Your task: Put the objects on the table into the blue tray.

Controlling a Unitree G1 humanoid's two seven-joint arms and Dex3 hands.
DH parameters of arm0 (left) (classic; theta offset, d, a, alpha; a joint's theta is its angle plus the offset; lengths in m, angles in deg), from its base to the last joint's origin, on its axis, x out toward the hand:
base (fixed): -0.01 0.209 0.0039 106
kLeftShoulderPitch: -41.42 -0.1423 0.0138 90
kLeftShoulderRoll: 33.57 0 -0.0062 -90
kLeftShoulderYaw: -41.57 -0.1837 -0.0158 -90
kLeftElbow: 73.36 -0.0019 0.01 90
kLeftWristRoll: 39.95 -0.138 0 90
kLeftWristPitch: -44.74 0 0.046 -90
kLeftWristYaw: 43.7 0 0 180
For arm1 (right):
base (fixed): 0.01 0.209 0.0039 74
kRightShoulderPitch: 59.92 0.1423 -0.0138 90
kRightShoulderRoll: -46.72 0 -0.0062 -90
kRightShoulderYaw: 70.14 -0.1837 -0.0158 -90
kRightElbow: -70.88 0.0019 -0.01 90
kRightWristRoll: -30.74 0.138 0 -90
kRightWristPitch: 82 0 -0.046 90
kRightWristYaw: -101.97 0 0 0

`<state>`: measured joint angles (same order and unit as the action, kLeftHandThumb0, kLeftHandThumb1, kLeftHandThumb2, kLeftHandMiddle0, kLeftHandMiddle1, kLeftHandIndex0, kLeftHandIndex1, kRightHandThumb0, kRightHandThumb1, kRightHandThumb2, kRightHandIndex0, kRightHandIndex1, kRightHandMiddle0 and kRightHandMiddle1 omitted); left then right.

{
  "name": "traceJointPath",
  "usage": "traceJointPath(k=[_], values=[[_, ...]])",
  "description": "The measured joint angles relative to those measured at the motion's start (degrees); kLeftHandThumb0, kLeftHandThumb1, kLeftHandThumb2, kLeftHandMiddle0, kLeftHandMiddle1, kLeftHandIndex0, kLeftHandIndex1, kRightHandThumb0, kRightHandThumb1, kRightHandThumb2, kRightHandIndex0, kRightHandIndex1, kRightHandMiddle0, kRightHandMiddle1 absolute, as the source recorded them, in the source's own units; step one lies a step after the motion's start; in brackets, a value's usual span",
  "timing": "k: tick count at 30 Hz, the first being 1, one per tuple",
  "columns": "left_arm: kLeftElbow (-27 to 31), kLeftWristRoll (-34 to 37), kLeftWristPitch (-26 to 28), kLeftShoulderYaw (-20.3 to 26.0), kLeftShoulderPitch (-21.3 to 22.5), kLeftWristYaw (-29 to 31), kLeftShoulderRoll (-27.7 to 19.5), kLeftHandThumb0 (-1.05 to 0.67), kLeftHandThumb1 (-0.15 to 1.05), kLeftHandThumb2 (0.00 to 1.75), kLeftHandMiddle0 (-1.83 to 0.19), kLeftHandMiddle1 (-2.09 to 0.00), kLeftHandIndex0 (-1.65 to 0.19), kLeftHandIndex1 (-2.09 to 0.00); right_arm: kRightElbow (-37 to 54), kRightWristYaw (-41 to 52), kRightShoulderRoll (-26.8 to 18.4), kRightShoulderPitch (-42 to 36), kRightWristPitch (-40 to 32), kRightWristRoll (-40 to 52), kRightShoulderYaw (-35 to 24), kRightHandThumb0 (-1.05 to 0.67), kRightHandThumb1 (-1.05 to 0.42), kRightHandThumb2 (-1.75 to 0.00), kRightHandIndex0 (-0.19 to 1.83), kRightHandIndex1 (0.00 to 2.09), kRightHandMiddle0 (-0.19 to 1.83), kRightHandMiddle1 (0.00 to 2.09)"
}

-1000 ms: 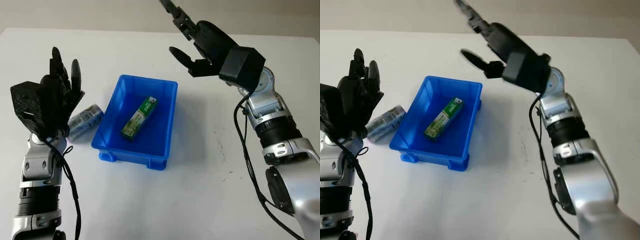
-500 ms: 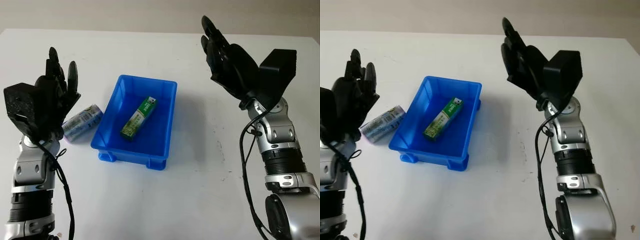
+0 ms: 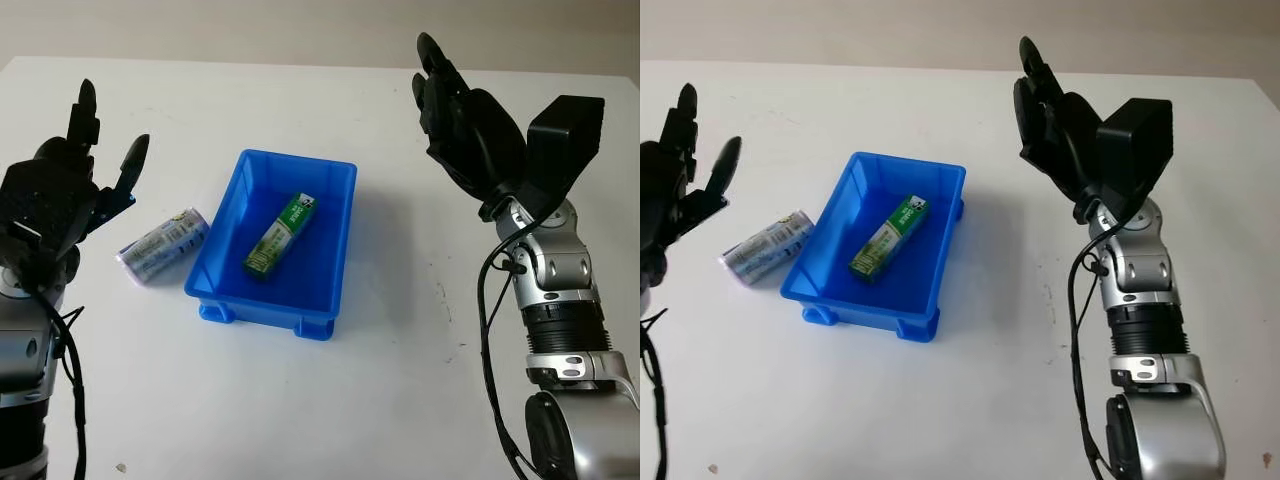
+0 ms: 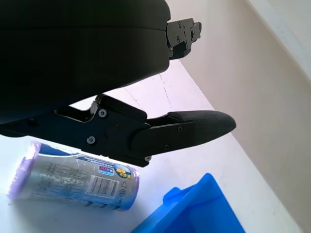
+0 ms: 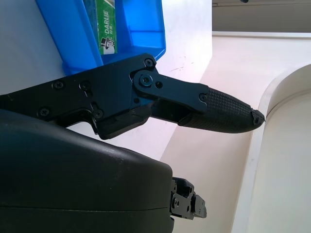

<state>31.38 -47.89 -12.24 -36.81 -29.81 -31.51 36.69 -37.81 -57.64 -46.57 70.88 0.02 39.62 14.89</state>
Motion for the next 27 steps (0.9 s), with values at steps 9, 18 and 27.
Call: traceJointPath(k=[9, 18, 27], values=[[-0.09, -2.50, 7.87, -2.19, 0.01, 7.70, -6.96, -0.61, 1.05, 0.13, 0.10, -0.07, 0.13, -0.06, 0.00, -0.07, 0.39, 0.00, -0.06, -0.10, 0.01, -0.83, -1.05, -0.73, -0.19, 0.00, -0.19, 0.00], [-3.31, -7.08, 8.72, -9.53, 0.33, 12.77, -12.04, -0.76, 1.05, 0.10, 0.10, -0.05, 0.11, -0.06, 0.00, -0.45, 0.51, 0.01, -0.06, -0.26, 0.01, -0.84, -1.05, -0.72, -0.19, 0.00, -0.19, 0.00], [-4.29, -7.19, 11.04, -11.46, 0.57, 16.58, -12.60, -0.67, 1.01, 0.06, 0.19, 0.00, 0.19, -0.01, 0.00, -0.34, 0.48, 0.01, -0.02, -0.27, -0.12, -0.84, -1.05, -0.71, -0.19, 0.00, -0.19, 0.00]])
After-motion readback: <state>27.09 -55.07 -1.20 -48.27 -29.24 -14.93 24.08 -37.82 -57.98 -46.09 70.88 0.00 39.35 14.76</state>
